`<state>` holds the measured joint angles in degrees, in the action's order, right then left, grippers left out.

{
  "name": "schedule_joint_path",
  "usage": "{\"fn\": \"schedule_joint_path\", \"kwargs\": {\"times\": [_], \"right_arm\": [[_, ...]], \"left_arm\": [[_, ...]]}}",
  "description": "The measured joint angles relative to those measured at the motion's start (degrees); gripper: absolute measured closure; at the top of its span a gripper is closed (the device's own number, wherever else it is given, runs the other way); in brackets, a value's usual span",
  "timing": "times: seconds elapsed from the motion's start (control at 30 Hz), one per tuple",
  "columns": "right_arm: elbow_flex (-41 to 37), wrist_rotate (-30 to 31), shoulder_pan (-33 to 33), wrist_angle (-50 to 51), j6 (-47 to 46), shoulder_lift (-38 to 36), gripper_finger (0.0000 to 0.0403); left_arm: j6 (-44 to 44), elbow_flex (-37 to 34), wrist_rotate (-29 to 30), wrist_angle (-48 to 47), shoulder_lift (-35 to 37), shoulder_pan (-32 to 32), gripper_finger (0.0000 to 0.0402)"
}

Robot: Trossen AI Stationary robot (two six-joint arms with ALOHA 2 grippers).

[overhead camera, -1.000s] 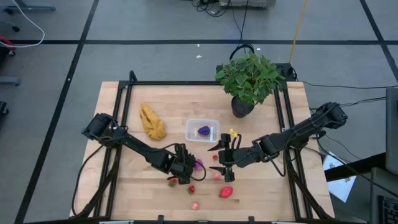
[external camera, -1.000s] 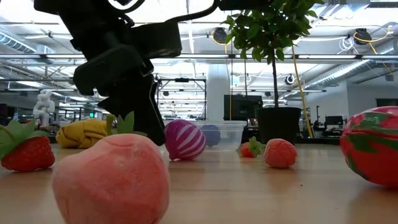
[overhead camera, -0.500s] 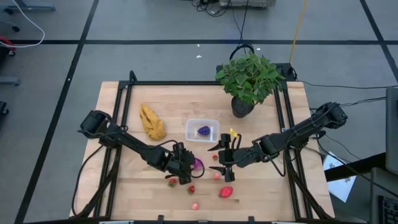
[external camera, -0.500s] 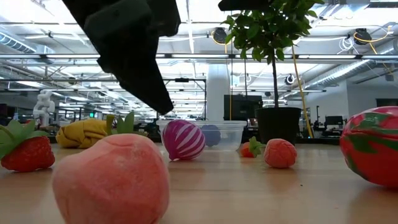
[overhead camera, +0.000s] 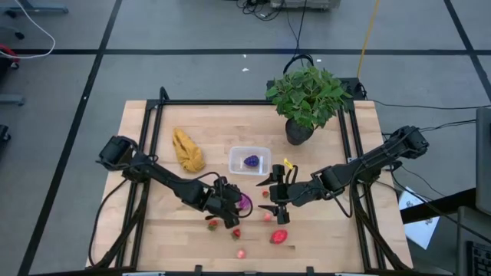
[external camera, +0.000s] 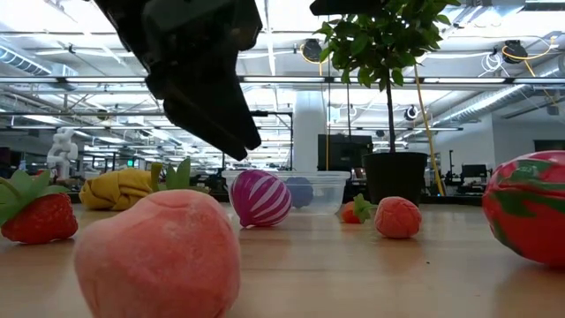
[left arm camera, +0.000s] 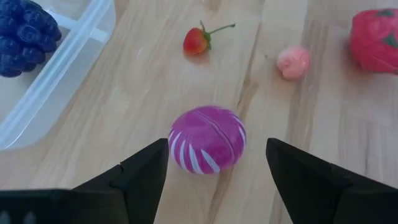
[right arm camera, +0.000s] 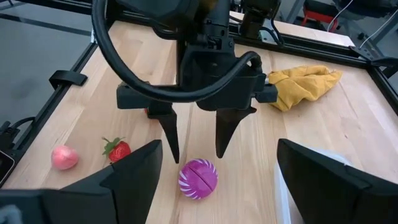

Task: Pick and placing Produce into tupperware
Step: Put the purple onion into the transparent bin

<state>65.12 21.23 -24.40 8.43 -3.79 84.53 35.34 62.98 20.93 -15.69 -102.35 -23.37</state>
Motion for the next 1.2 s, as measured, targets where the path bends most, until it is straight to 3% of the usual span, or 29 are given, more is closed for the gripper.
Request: {"fn": "schedule_joint_path", "kwargs": {"times": [0.93, 1.2], "right_arm": [[0.0, 0.0, -0.02, 0.02, 0.22, 0.0, 0.0094], [0.0, 0.0, -0.02, 0.02, 0.2, 0.0, 0.0094]], "left_arm": [[-2.86, 0.0, -2.4, 2.54, -0.02, -0.33, 0.0122], [-4.09, 0.0, -1.39, 2.85, -0.03, -0.4, 0.0072]]}}
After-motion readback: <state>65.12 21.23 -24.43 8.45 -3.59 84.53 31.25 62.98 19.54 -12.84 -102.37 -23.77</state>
